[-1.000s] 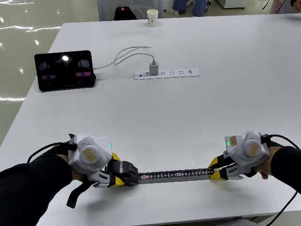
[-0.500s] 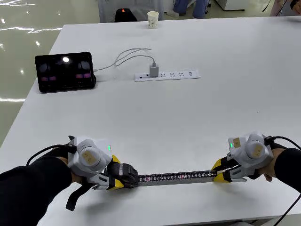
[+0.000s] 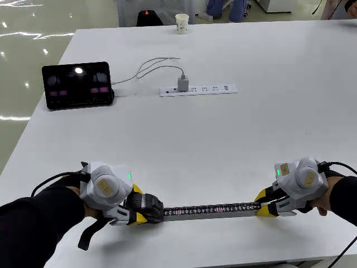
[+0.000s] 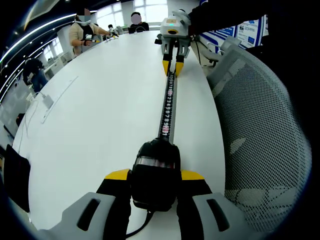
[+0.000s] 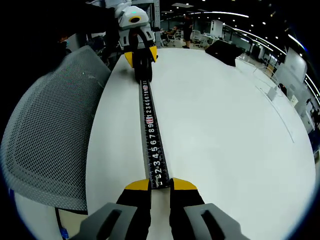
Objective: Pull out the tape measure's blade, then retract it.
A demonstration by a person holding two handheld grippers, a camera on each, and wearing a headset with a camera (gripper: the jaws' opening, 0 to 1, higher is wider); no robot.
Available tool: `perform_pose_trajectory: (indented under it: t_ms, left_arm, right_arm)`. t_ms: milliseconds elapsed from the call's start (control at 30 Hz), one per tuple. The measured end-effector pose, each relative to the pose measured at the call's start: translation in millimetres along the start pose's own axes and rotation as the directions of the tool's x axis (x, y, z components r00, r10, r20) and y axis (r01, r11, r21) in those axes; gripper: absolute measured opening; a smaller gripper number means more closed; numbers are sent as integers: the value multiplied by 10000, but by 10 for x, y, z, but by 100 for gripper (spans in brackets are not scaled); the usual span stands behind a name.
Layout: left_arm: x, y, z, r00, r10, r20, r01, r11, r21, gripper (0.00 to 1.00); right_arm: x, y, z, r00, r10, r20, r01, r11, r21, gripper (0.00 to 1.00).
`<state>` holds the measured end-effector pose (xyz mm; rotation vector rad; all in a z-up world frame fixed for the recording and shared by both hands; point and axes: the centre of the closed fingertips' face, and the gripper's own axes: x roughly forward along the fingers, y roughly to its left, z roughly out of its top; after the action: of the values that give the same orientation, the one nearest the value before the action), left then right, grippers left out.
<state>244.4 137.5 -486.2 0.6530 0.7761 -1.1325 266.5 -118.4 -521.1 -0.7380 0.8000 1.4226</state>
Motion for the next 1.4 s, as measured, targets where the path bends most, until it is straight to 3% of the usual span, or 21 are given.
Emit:
perform_pose_trajectory:
  t_ms: [467,767,1167,1400]
  left_arm:
    - [-3,-8,7,10000,18,16,-18,10000,45,30]
    - [-1,1,15,9997,144,180,-142,9998,-127,31]
    - [24,12,-6,9998,209,-77,-213,9988,-445,32]
    - [32,15,-16,9996,75,-282,-85,9994,-328,32]
  right_arm:
    - [-13,1,-19,10000,89,-19,-88,9998,176,10]
    - [2,-5,-8,9985,357,-424,-356,9994,34,12]
    - [23,-12,-5,9930,86,-1179,-107,9998,-167,12]
    - [13,-16,-7,9937,26,-1117,-26,10000,-2,12]
